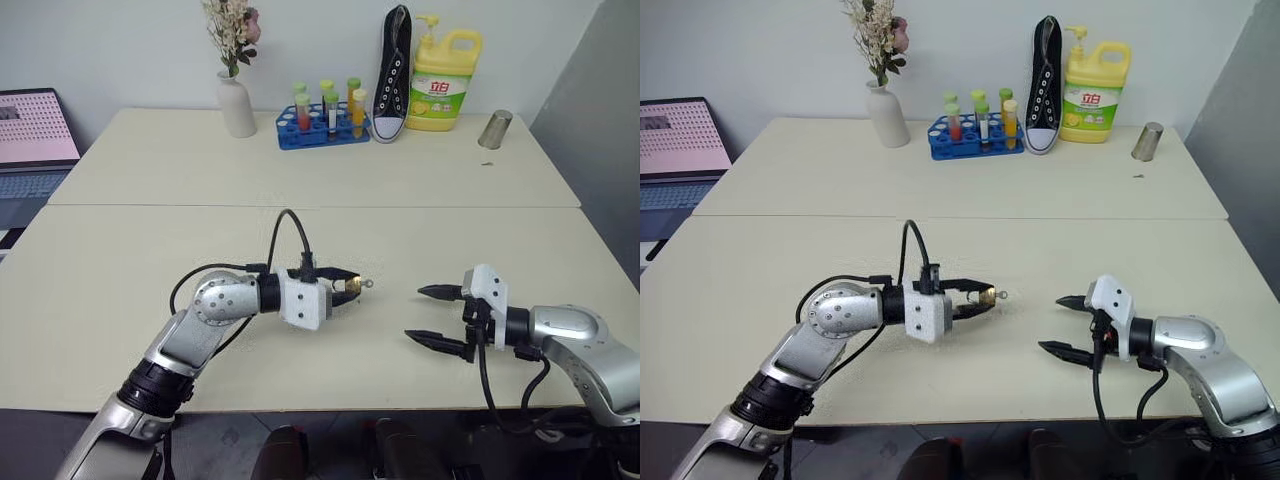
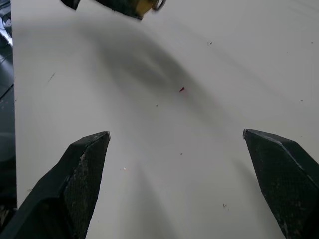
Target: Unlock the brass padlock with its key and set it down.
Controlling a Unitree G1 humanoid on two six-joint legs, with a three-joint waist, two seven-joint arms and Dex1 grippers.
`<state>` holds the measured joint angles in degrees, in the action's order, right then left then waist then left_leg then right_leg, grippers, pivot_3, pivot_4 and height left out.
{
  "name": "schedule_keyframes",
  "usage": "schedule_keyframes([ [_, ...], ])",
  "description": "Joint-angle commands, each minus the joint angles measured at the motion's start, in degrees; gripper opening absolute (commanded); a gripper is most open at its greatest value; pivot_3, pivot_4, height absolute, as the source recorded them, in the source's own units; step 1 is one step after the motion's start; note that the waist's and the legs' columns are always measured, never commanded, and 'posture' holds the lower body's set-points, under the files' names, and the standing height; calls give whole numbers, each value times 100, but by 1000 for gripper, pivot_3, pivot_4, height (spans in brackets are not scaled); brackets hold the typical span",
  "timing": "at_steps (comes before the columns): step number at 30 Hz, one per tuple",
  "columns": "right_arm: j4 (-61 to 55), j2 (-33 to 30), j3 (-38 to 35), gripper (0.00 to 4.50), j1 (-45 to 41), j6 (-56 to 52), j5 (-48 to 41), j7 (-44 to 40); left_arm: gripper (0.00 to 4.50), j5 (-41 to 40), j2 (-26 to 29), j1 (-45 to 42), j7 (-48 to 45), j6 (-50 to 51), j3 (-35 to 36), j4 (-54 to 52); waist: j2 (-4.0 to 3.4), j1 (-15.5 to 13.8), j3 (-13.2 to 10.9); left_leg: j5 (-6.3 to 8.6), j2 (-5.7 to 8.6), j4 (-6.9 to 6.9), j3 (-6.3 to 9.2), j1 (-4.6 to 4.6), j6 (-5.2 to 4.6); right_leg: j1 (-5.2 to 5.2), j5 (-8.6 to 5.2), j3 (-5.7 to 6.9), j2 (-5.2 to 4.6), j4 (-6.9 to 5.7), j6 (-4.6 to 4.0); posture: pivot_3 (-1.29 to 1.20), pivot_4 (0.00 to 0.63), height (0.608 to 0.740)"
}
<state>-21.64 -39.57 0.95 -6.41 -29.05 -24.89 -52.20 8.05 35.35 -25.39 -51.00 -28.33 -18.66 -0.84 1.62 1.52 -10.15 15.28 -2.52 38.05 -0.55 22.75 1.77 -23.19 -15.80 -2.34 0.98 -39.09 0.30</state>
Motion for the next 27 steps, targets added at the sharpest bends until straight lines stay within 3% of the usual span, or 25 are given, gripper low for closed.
schedule_keyframes([
  [1, -176, 236, -209, 4500, -237, 42, -262, 188, 963, 831, 183, -495, 581, -1711, 53, 486, 0, -4, -1, 0, 0, 0, 3, 2, 0, 0, 0, 3, 0, 0, 0, 0, 150, 740],
  [9, -144, 317, 22, 4500, -811, -895, -893, 140, 963, 1381, 143, -822, 1399, -2633, 162, 1036, 0, -6, 0, 0, 5, 2, -5, 5, -2, -1, 5, -1, -4, 1, 5, 0, 150, 740],
  [18, 187, 980, 288, 4500, -1580, -1540, -1312, 256, 963, 1517, 168, -697, 1667, -2520, 149, 841, -1, 3, 0, 0, 0, 1, 4, 6, -1, -1, 5, 9, -3, -4, 5, 0, 150, 740],
  [27, 341, 908, 308, 4500, -1716, -1625, -1327, 39, 963, 1548, 206, -594, 1744, -2421, 178, 708, -1, -3, 0, 0, 1, 2, 5, 7, -2, -1, 5, 11, -5, -4, 5, 0, 150, 740],
])
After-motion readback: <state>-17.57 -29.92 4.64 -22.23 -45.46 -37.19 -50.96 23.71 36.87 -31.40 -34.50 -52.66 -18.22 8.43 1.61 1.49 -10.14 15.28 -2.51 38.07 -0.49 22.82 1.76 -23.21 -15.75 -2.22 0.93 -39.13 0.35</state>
